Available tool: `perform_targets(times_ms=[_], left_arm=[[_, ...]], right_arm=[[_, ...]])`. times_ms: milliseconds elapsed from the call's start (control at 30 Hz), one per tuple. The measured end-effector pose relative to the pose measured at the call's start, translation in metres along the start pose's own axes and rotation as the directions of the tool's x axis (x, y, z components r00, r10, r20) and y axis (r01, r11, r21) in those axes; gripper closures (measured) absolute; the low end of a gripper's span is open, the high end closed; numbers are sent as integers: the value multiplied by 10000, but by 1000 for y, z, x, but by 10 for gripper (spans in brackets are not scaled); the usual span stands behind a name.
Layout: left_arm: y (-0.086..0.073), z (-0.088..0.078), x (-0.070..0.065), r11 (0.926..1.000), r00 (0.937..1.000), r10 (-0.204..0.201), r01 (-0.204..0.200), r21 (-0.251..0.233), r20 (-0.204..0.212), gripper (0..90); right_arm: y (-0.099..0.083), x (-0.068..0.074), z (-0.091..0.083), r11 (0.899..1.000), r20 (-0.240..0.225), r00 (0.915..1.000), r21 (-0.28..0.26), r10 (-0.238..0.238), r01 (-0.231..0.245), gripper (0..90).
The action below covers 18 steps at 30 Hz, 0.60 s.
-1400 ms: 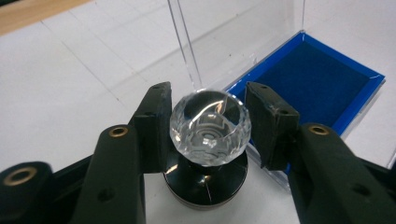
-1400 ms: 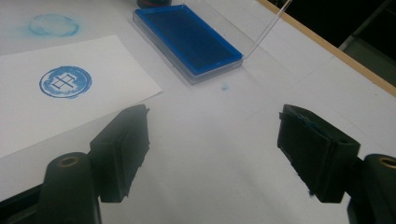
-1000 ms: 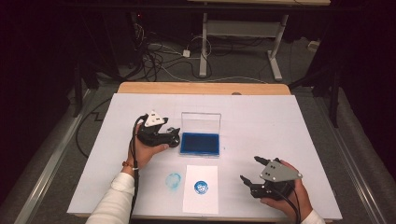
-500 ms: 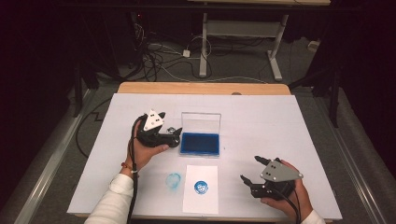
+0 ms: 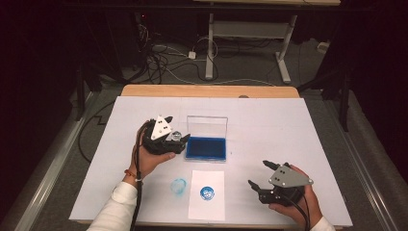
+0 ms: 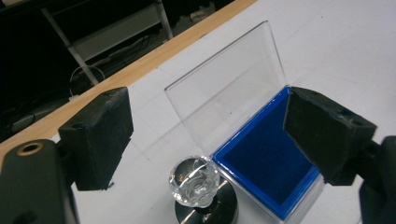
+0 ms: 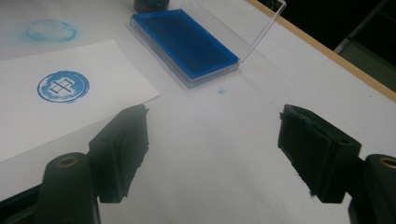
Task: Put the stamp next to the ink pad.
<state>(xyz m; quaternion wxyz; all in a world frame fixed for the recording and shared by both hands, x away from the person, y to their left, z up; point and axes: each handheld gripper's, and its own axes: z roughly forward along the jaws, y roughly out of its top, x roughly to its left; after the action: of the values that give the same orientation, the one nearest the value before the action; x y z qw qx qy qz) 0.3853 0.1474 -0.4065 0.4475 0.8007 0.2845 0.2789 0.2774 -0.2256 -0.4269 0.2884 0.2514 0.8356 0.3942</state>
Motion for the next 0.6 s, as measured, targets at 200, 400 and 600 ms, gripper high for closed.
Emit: perform_targets(times_ms=[200, 400, 600], left_arm=[[4, -4, -9, 9992, 9992, 402, -401, -89, 48, 155], [4, -9, -13, 9981, 9982, 605, -604, -131, 22, 156], [4, -15, -18, 9957, 9958, 916, -915, -116, 11, 155]], right_arm=[[0, 0, -1, 10000, 63, 10000, -70, 12, -12, 245], [0, 0, -2, 9999, 128, 9999, -113, 3, -1, 245], [0, 0, -3, 9999, 119, 9999, -149, -40, 41, 244]])
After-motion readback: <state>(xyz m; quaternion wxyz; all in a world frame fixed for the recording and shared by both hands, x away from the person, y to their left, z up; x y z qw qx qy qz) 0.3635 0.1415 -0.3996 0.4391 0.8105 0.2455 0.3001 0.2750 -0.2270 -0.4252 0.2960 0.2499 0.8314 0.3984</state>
